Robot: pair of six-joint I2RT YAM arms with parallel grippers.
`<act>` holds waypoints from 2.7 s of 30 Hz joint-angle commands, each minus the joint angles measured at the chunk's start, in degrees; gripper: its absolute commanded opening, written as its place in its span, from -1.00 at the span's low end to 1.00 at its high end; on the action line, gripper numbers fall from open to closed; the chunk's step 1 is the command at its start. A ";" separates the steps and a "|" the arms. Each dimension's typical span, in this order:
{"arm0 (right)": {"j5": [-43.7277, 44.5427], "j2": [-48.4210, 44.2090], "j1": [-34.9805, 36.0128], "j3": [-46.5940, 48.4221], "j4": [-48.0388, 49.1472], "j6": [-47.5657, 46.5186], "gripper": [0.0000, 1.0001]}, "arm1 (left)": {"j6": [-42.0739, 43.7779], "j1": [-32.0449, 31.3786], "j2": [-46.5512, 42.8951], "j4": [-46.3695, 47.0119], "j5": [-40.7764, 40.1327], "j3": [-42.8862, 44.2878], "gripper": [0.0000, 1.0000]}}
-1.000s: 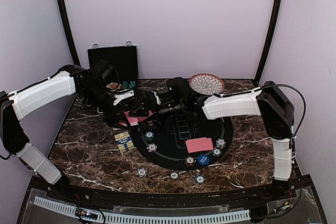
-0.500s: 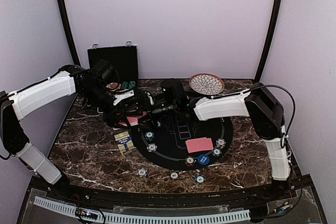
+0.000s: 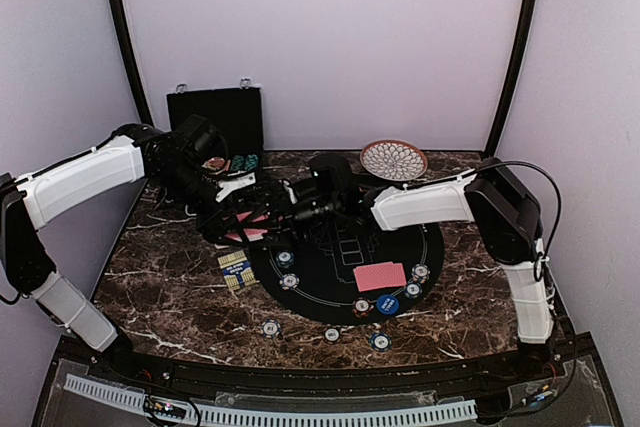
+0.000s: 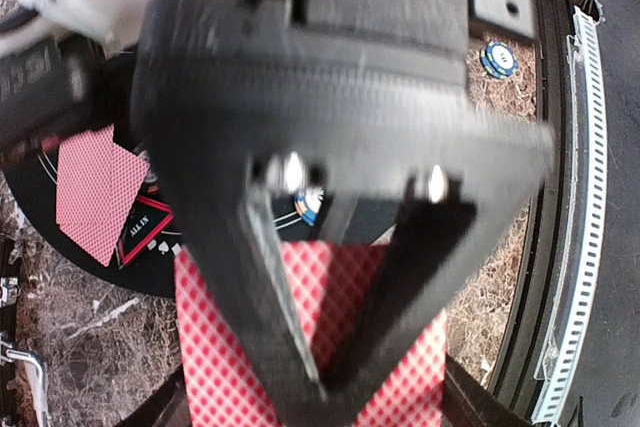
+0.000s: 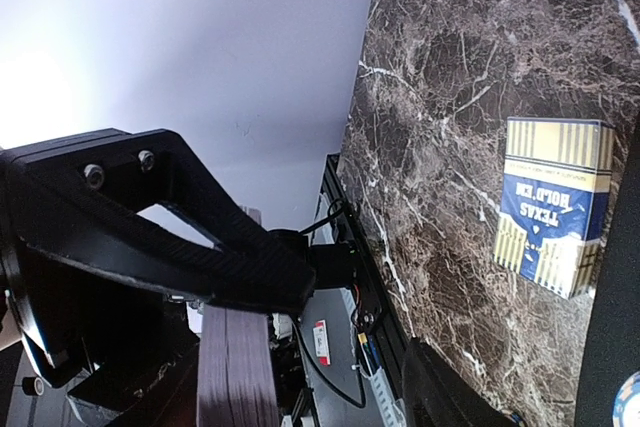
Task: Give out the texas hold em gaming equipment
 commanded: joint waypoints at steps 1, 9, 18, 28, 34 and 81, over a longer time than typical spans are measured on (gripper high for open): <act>1.01 -3.49 -1.99 -3.34 -4.98 -4.08 0.19 | 0.30 0.31 -2.41 -0.80 1.85 0.98 -1.00; 1.26 -6.27 -2.68 -4.04 -7.30 -5.95 0.01 | 0.32 0.33 -2.34 -0.81 1.85 1.09 -1.00; 0.37 -10.32 -2.64 -5.65 -3.22 -2.87 -0.19 | 0.39 0.33 -2.22 -0.70 1.29 0.69 -1.00; 0.20 -12.62 -2.76 -7.65 -2.24 -2.21 -0.53 | 0.48 0.31 -2.11 -0.88 1.10 0.42 -1.00; 0.08 -12.72 -2.76 -6.89 -3.96 -2.94 -0.79 | 0.48 0.31 -2.25 -0.95 0.86 0.17 -1.00; 58.65 -15.46 -14.55 12.16 -77.37 -41.73 -1.00 | 0.47 0.31 -3.31 -1.51 -0.27 -0.69 -1.00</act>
